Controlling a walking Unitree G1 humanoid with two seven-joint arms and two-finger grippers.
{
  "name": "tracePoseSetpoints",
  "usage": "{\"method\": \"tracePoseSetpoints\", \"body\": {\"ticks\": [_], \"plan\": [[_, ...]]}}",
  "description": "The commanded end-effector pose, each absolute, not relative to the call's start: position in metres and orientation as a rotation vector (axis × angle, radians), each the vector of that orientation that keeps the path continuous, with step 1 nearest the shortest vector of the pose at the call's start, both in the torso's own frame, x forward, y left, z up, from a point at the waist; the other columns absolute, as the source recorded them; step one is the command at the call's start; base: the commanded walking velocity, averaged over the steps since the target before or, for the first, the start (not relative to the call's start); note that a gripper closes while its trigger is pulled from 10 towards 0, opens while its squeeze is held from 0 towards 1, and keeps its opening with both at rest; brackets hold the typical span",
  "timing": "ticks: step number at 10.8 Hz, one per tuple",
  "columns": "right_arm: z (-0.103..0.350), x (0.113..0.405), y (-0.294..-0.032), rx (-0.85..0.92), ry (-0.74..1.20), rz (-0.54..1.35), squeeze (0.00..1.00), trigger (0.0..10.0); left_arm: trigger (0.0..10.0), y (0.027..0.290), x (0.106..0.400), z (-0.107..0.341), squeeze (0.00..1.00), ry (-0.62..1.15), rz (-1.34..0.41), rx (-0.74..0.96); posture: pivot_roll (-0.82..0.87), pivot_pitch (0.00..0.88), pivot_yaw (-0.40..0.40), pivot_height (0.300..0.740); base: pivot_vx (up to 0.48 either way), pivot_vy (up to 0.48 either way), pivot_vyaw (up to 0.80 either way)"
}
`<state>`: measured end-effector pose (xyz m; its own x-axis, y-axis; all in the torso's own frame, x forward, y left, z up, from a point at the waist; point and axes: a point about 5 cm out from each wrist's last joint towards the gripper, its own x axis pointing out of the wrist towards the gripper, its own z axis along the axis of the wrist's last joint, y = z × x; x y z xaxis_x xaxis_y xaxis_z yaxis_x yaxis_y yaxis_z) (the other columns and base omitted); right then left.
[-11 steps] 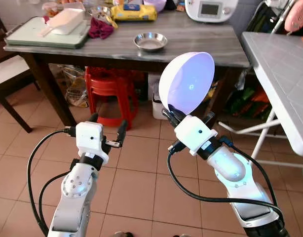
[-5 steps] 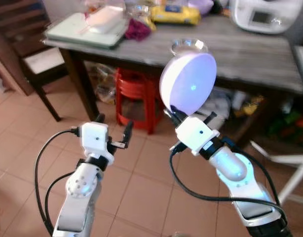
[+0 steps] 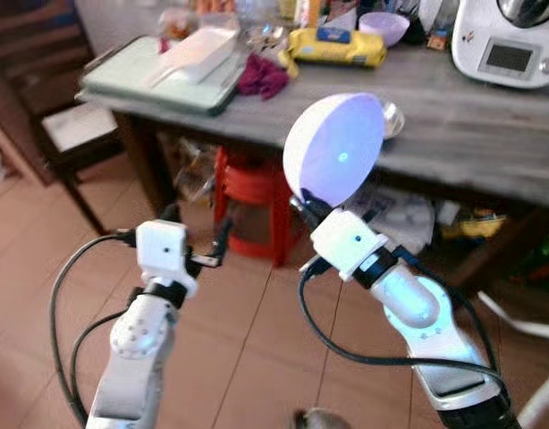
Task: Setting the table
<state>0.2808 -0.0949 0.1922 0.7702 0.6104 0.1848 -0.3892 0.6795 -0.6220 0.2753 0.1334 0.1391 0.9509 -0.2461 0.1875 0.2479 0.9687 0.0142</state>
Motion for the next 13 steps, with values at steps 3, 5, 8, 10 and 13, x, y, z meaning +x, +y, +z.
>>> {"method": "tracePoseSetpoints", "body": {"ticks": [3, 5, 8, 10, 13], "plan": [[0.1991, 0.2801, -0.0941, -0.579, -0.428, 0.567, 0.0, 10.0, 10.0, 0.136, 0.2751, 0.141, 0.0, -0.196, -0.257, 0.005, -0.12, 0.154, -0.006, 0.74, 0.46, 0.0, -0.53], [0.1997, 0.2802, -0.0939, -0.58, -0.43, 0.569, 0.0, 10.0, 10.0, 0.1353, 0.2753, 0.1408, 0.0, -0.196, -0.26, 0.005, -0.12, 0.151, -0.006, 0.74, 0.461, 0.0, 0.0], [0.1992, 0.2816, -0.0932, -0.576, -0.421, 0.568, 0.0, 10.0, 10.0, 0.1343, 0.2754, 0.1408, 0.0, -0.196, -0.266, 0.007, -0.12, 0.148, -0.006, 0.74, 0.446, 0.0, -0.71], [0.1996, 0.2814, -0.0928, -0.576, -0.425, 0.569, 0.0, 10.0, 10.0, 0.1337, 0.2746, 0.1404, 0.0, -0.194, -0.271, 0.006, -0.12, 0.148, -0.005, 0.74, 0.426, 0.0, -0.8], [0.1993, 0.2802, -0.0922, -0.582, -0.432, 0.578, 0.0, 10.0, 10.0, 0.1338, 0.2712, 0.14, 0.0, -0.194, -0.264, 0.001, -0.12, 0.151, -0.005, 0.74, 0.0, 0.0, 0.0]]}}
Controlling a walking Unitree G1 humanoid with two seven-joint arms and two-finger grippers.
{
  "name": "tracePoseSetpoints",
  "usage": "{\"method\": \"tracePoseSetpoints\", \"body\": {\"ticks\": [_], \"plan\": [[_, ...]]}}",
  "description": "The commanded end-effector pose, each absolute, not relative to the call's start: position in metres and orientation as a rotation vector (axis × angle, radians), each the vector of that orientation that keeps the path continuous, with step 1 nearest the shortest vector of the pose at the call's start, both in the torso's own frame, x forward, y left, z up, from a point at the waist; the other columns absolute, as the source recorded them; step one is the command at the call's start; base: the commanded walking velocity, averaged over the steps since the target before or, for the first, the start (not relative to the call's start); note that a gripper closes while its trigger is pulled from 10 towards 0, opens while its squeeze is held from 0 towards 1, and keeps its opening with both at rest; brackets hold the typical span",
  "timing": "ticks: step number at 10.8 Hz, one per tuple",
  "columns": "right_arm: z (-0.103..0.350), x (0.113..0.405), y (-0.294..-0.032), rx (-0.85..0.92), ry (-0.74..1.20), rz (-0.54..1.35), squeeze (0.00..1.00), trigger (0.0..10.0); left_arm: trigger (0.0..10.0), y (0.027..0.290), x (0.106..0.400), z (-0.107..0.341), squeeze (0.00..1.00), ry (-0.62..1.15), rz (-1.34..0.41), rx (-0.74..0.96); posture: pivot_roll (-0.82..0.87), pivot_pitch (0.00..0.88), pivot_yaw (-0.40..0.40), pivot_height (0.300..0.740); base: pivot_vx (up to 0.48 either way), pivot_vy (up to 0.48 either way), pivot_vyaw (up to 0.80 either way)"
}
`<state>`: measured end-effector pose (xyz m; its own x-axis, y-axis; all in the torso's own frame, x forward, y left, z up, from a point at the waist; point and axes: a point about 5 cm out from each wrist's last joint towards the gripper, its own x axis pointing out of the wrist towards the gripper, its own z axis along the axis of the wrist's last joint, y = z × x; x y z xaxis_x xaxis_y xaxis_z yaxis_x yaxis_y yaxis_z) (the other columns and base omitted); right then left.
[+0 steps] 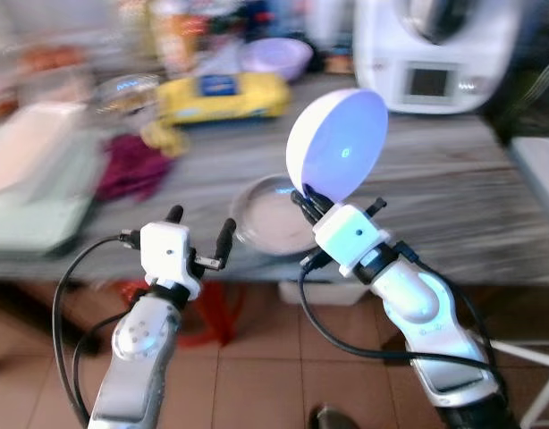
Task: Setting the table
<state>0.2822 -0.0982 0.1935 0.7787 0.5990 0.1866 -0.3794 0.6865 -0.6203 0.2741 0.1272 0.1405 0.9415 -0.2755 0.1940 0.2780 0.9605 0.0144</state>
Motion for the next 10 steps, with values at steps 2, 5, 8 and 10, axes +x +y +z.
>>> {"method": "tracePoseSetpoints", "body": {"ticks": [2, 5, 8, 10], "plan": [[0.199, 0.28, -0.094, -0.589, -0.431, 0.57, 0.0, 10.0, 10.0, 0.148, 0.266, 0.139, 0.0, -0.199, -0.204, 0.036, -0.13, 0.154, -0.004, 0.74, 0.0, 0.0, 0.0], [0.199, 0.279, -0.101, -0.603, -0.423, 0.566, 0.0, 10.0, 10.0, 0.172, 0.244, 0.127, 0.0, -0.148, -0.148, 0.102, -0.12, 0.169, -0.001, 0.74, 0.0, 0.0, 0.0], [0.196, 0.278, -0.097, -0.663, -0.424, 0.651, 0.0, 10.0, 10.0, 0.172, 0.235, 0.129, 0.0, -0.138, -0.175, 0.13, -0.1, 0.202, -0.001, 0.74, 0.0, 0.0, 0.0], [0.193, 0.278, -0.092, -0.702, -0.438, 0.712, 0.0, 10.0, 10.0, 0.175, 0.228, 0.127, 0.0, -0.113, -0.166, 0.129, -0.08, 0.228, 0.004, 0.74, 0.0, 0.0, 0.0]]}}
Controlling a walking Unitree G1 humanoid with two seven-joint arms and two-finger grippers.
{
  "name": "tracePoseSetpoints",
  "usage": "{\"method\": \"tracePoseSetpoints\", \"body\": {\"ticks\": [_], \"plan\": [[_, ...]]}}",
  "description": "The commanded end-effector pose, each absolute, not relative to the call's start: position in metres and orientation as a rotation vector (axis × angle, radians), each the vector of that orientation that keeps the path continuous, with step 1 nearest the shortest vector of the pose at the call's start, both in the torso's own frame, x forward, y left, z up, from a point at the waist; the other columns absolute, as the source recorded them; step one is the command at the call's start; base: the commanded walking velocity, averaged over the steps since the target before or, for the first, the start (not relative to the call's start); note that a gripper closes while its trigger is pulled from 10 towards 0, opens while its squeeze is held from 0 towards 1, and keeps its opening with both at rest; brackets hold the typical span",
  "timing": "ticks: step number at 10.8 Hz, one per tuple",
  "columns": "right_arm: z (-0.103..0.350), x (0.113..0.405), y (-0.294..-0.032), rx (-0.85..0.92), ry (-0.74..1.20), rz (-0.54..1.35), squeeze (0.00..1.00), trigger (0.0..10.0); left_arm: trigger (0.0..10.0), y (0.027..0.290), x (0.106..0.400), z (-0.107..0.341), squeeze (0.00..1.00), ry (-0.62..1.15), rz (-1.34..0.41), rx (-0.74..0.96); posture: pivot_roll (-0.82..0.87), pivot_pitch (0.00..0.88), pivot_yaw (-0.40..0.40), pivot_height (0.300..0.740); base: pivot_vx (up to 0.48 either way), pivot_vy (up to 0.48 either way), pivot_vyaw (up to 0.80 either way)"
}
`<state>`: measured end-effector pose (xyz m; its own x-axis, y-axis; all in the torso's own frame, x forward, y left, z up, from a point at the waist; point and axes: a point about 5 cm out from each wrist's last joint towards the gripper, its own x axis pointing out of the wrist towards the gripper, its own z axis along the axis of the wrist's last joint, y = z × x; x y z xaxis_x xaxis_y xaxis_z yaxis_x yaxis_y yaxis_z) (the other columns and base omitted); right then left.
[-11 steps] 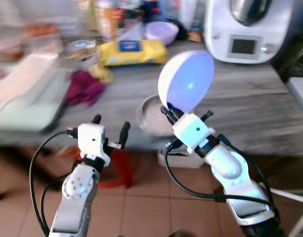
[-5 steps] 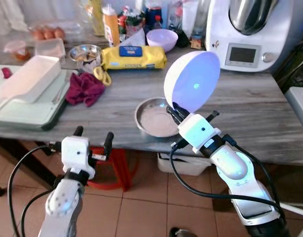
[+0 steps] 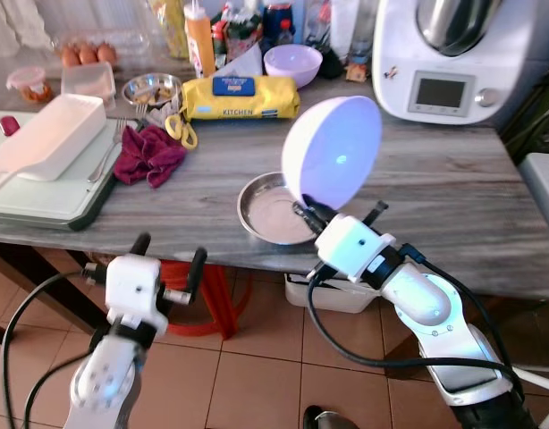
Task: Setting the table
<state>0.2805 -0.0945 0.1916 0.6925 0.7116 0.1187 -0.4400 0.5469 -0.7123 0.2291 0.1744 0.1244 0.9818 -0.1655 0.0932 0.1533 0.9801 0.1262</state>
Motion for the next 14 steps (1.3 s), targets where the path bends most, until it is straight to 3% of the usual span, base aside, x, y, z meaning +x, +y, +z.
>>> {"method": "tracePoseSetpoints", "body": {"ticks": [1, 5, 9, 11, 14], "plan": [[0.192, 0.279, -0.088, -0.72, -0.443, 0.758, 0.0, 10.0, 10.0, 0.177, 0.228, 0.129, 0.0, -0.107, -0.161, 0.13, -0.07, 0.23, 0.002, 0.74, 0.0, 0.0, 0.0], [0.188, 0.278, -0.075, -0.731, -0.436, 0.916, 0.0, 10.0, 10.0, 0.173, 0.229, 0.129, 0.0, -0.091, -0.176, 0.118, -0.07, 0.231, 0.003, 0.74, 0.0, 0.0, 0.0], [0.188, 0.289, -0.068, -0.75, -0.431, 0.94, 0.0, 10.0, 10.0, 0.165, 0.245, 0.115, 0.0, -0.098, -0.141, 0.095, -0.07, 0.08, -0.022, 0.74, 0.0, 0.0, 0.0], [0.179, 0.284, -0.064, -0.81, -0.425, 1.043, 0.0, 10.0, 10.0, 0.163, 0.253, 0.11, 0.0, -0.096, -0.132, 0.085, -0.1, 0.051, -0.011, 0.74, 0.0, 0.0, 0.0], [0.175, 0.282, -0.058, -0.719, -0.352, 1.134, 0.0, 10.0, 10.0, 0.154, 0.264, 0.107, 0.0, -0.09, -0.197, 0.084, -0.12, 0.049, 0.032, 0.74, 0.0, 0.0, 0.0]]}}
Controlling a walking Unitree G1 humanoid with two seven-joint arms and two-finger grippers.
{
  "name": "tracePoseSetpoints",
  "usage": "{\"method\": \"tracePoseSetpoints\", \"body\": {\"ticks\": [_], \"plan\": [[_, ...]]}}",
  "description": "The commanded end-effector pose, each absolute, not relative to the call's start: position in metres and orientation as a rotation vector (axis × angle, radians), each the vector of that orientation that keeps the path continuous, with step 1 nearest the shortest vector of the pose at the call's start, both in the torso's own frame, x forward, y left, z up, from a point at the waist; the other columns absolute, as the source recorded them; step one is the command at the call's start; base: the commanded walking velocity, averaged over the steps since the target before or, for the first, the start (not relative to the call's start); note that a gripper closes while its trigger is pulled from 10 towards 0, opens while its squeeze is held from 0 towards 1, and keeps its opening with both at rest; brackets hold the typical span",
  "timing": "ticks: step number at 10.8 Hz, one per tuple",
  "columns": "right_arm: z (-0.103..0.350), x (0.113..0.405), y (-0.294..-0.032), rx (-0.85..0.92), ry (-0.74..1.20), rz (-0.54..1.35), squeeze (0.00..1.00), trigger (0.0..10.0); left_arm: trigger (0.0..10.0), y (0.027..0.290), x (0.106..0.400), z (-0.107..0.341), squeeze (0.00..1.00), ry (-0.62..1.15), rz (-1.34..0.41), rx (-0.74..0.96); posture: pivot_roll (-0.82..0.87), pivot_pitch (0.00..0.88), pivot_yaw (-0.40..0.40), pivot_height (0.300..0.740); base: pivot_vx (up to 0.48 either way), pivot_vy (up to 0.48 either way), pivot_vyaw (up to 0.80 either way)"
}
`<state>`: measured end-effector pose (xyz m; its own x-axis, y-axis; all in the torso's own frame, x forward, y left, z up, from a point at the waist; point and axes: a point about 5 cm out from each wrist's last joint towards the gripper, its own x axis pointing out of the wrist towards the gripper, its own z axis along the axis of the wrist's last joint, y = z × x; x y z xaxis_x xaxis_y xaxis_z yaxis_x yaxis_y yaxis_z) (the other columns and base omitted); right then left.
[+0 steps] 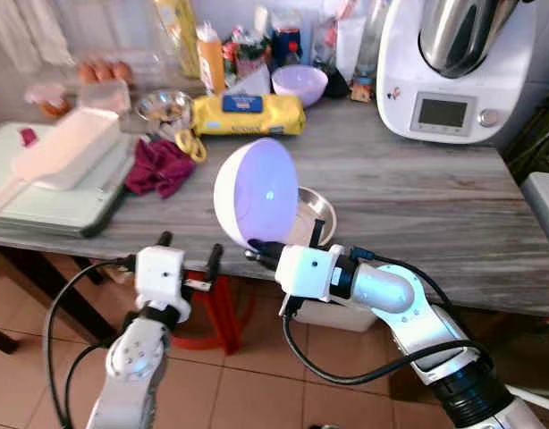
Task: Setting the table
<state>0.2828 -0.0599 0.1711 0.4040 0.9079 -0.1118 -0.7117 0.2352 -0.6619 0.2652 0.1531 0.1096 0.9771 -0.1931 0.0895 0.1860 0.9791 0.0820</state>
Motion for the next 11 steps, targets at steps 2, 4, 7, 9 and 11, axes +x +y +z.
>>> {"method": "tracePoseSetpoints", "body": {"ticks": [2, 4, 7, 9, 11], "plan": [[0.183, 0.291, -0.06, -0.683, -0.303, 1.187, 0.0, 10.0, 10.0, 0.152, 0.267, 0.108, 0.0, -0.089, -0.221, 0.079, -0.13, 0.066, 0.044, 0.74, 0.0, 0.0, 0.0], [0.193, 0.311, -0.073, -0.719, -0.256, 1.192, 0.0, 10.0, 10.0, 0.152, 0.262, 0.103, 0.0, -0.071, -0.249, 0.078, -0.14, 0.096, 0.054, 0.74, 0.0, 0.0, 0.0], [0.191, 0.331, -0.086, -0.741, -0.161, 1.192, 0.0, 10.0, 10.0, 0.152, 0.256, 0.101, 0.0, -0.053, -0.268, 0.08, -0.13, 0.13, 0.049, 0.74, 0.0, 0.0, 0.0], [0.191, 0.342, -0.088, -0.755, -0.123, 1.227, 0.0, 10.0, 10.0, 0.151, 0.255, 0.1, 0.0, -0.051, -0.268, 0.077, -0.12, 0.127, 0.047, 0.74, 0.0, 0.0, 0.0], [0.193, 0.347, -0.084, -0.79, -0.122, 1.259, 0.0, 10.0, 10.0, 0.15, 0.256, 0.104, 0.0, -0.063, -0.251, 0.071, -0.12, 0.121, 0.045, 0.74, 0.0, 0.0, 0.0]]}}
